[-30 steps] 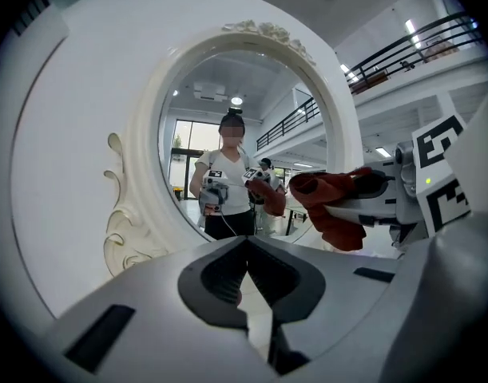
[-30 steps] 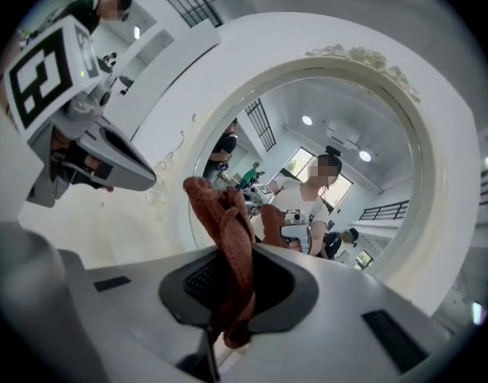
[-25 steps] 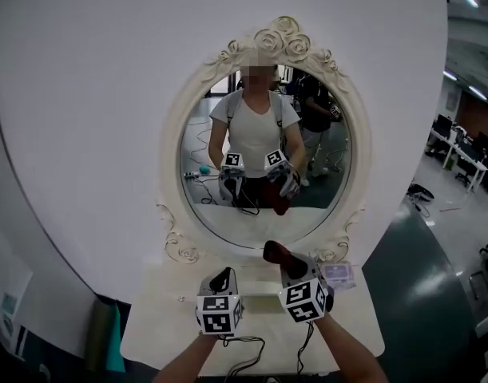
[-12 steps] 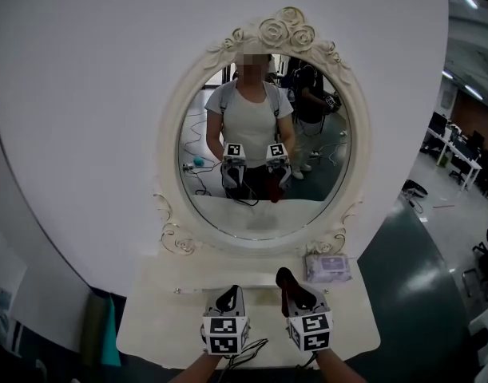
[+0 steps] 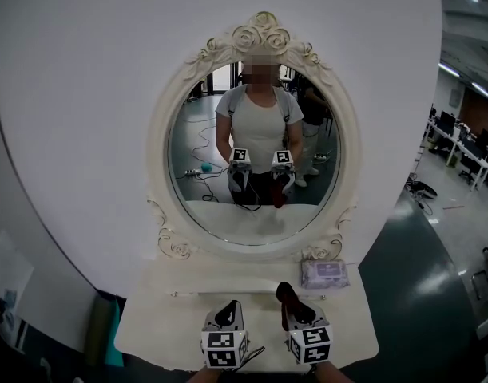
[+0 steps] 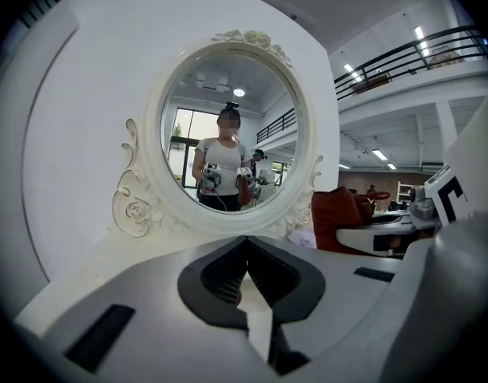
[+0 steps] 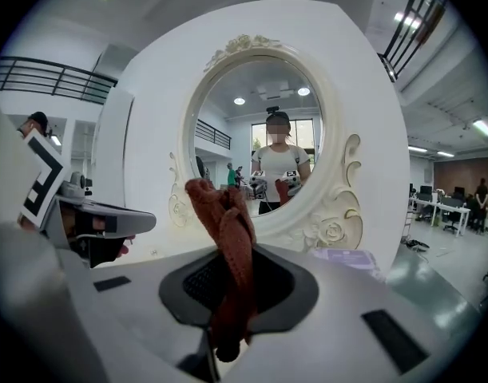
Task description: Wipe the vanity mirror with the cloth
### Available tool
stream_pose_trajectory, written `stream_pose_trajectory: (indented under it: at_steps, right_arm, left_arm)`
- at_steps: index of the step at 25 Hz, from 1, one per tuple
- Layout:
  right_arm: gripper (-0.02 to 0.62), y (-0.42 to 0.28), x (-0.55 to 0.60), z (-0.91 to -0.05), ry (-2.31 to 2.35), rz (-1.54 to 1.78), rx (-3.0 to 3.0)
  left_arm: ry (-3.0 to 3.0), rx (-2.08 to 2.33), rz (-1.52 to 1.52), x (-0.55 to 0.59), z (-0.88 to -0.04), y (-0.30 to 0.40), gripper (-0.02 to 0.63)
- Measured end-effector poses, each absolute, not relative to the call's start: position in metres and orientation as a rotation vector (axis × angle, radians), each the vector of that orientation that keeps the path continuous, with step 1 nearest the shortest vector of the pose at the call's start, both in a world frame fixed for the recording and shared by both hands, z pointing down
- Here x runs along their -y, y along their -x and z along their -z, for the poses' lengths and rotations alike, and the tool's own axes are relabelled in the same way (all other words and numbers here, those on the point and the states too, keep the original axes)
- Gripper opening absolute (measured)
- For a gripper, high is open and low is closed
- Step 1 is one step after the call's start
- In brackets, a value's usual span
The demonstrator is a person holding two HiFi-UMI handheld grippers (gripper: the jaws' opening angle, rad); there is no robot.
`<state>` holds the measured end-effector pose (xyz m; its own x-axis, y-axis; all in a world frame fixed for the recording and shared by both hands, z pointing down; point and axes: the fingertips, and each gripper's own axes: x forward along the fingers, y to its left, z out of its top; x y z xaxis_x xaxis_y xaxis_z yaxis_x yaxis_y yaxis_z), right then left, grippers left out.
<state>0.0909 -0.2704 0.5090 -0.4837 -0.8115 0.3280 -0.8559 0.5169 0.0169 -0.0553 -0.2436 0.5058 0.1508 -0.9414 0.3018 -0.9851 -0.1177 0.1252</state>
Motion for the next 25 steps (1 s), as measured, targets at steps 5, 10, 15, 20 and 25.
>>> stream_pose_trajectory:
  at_steps: [5,10,15,20,25]
  right_arm:
    - [0.061,-0.097,0.272,-0.505,-1.394,-0.242,2.506]
    - [0.06,-0.094,0.271,-0.495,-1.388,-0.242,2.549]
    - [0.06,-0.093,0.271,-0.493,-1.384,-0.227,2.555]
    - [0.06,-0.092,0.269,-0.493,-1.382,-0.209,2.553]
    - [0.06,-0.093,0.27,-0.496,-1.381,-0.208,2.543]
  left_arm:
    - [-2.124,1.892,-0.19,0.242,-0.501,0.049,0.011]
    - [-2.105,1.921,-0.172,0.24,-0.498,0.053,0.011]
    - [-2.088,1.94,-0.159,0.238,-0.496,0.057,0.011]
    - [-2.073,1.945,-0.146,0.237,-0.498,0.059,0.011]
    - [-2.053,1.949,-0.143,0.237,-0.502,0.06,0.011]
